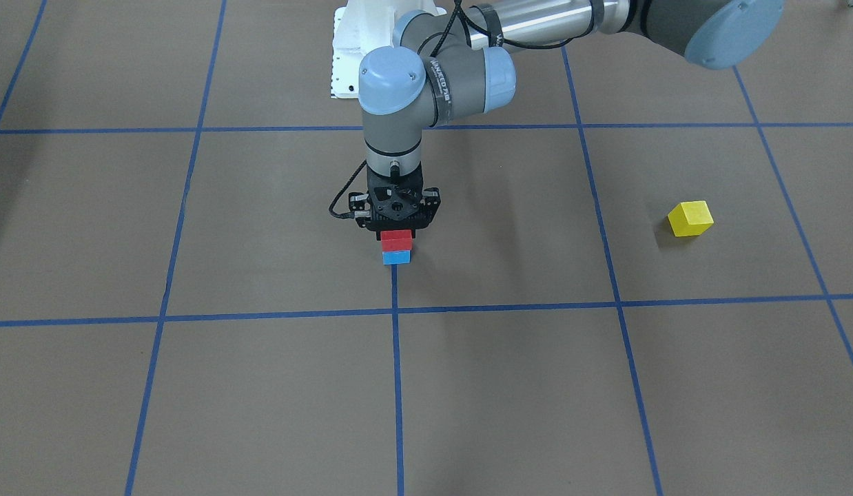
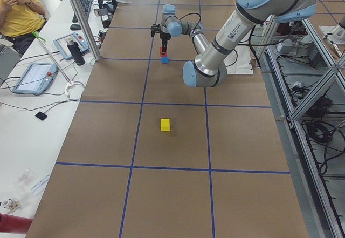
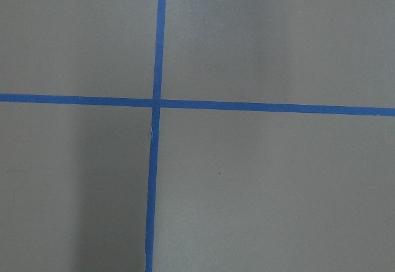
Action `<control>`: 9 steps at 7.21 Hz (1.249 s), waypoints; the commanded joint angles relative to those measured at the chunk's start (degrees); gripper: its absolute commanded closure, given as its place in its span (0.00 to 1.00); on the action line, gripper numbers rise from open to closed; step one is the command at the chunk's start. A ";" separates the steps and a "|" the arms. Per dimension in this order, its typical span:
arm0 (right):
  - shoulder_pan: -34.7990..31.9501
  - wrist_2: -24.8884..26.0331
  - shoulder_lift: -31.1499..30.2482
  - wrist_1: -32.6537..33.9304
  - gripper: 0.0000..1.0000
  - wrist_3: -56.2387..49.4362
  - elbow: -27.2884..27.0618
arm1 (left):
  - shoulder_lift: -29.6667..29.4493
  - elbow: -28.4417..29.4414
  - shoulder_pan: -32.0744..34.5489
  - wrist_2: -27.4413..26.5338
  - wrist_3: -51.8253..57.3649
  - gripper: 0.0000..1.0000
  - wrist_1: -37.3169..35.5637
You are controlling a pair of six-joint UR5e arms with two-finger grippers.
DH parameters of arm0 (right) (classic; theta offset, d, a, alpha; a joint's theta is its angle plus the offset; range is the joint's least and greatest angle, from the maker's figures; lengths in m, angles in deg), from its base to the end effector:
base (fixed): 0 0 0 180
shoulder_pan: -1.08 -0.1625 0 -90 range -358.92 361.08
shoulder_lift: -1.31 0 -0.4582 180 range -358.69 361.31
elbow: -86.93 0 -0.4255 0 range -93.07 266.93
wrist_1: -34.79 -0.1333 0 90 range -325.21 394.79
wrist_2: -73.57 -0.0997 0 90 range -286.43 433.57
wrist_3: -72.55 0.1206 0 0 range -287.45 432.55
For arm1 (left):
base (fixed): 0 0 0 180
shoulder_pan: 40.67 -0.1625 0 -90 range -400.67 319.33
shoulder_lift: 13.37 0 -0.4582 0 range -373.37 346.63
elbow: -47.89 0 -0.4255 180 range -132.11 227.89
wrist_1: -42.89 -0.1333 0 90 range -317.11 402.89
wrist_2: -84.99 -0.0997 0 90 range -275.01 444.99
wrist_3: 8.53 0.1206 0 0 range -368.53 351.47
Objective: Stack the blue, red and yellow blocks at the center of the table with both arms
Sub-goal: 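Lower the red cube onto the blue cube and open the left gripper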
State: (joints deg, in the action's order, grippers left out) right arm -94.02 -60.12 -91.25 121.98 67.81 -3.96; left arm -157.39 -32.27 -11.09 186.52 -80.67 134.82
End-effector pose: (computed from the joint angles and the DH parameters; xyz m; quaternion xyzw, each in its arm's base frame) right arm 0.0948 -0.4998 0.7178 0.0411 -0.3699 -0.0008 0.9282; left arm 0.6681 -0.5048 0.1452 0.0721 0.3939 -0.0543 0.9147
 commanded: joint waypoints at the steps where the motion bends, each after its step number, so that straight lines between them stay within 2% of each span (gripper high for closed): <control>1: 0.00 0.00 0.00 0.00 0.00 0.00 0.01 | 0.06 0.01 -0.05 -0.02 1.12 0.65 0.00; 3: -0.08 0.00 0.00 0.00 0.00 0.00 0.01 | 0.06 0.01 -0.05 0.06 1.21 0.53 0.00; 5: 0.00 0.00 0.09 0.00 0.00 0.00 0.01 | 0.06 -0.08 -0.05 -0.02 1.13 0.00 0.00; 7: 0.00 0.00 0.18 0.00 0.00 0.00 0.01 | 0.06 -0.08 -0.05 -0.02 1.21 0.00 0.35; 9: 0.00 0.00 0.27 0.00 0.00 0.00 0.01 | 0.49 -4.62 1.08 0.41 7.24 0.00 -0.87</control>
State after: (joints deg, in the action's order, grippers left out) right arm -94.01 -60.11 -91.02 121.98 67.80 -3.95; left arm -157.23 -34.07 -10.80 186.68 -77.03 134.74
